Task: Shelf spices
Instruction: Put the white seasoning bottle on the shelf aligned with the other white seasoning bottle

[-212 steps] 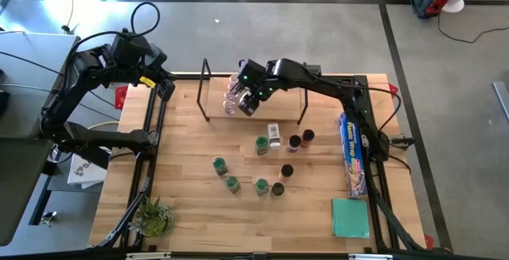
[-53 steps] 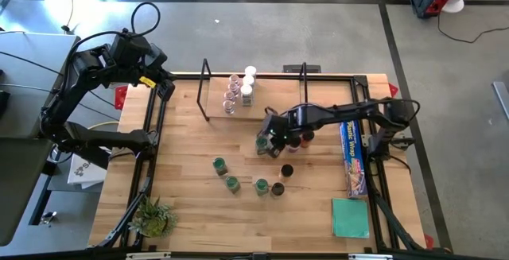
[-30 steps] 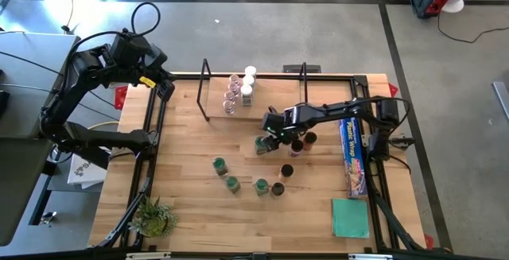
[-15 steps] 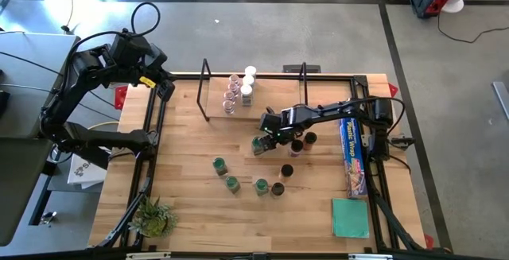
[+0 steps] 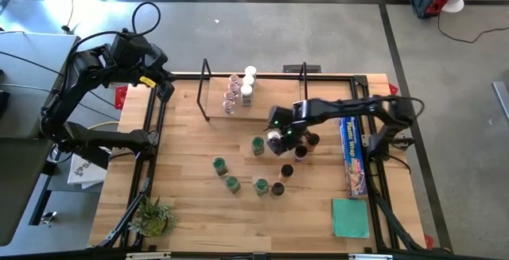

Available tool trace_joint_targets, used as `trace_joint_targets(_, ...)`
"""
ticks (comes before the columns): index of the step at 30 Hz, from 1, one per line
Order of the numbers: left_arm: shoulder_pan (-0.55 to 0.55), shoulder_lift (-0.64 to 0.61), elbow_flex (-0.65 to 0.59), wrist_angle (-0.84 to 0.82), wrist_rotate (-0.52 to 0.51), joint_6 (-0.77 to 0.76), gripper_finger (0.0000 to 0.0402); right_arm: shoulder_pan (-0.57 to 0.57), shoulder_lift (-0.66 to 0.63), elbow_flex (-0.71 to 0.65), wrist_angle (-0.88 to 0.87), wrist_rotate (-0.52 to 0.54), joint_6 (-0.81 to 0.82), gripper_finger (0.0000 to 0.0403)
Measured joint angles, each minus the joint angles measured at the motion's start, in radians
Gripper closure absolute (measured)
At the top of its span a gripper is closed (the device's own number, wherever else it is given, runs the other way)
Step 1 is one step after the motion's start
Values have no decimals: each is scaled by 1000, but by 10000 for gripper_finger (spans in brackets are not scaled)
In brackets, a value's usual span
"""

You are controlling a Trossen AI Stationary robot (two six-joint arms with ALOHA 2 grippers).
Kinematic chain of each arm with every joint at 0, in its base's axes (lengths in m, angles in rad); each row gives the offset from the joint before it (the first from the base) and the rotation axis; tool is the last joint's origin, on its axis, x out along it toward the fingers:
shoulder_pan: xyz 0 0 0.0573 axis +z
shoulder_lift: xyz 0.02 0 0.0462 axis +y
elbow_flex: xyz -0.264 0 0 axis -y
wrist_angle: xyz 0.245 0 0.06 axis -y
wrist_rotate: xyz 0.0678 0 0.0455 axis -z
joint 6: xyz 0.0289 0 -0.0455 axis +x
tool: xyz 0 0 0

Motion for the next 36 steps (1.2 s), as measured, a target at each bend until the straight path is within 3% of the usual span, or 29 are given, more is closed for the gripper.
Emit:
trace_joint_targets(2,0,0,0,27,43,26,401,0,-63,0,-4,-51,30,219)
trace_joint_targets(4,1,2,0,75,153,73,401,0,-128,0,25,-100,80,219)
trace_joint_targets(7,-11,17,0,169,326,213,395,0,-190,1,111,-178,149,219)
trace_joint_targets(9,-43,43,0,221,379,303,381,-1,-212,1,184,-226,183,219)
trace_joint_targets(16,-181,184,0,285,577,585,265,-44,-207,1,443,-294,295,219)
trace_joint_targets(20,-276,289,0,288,540,701,191,-80,-203,1,548,-292,328,219)
trace_joint_targets(23,-330,355,0,355,407,686,162,-94,-203,1,578,-283,338,219)
trace_joint_targets(26,-362,408,0,389,289,672,154,-101,-203,1,576,-282,336,219)
trace_joint_targets(36,-414,478,0,461,237,860,154,-100,-202,1,578,-282,310,219)
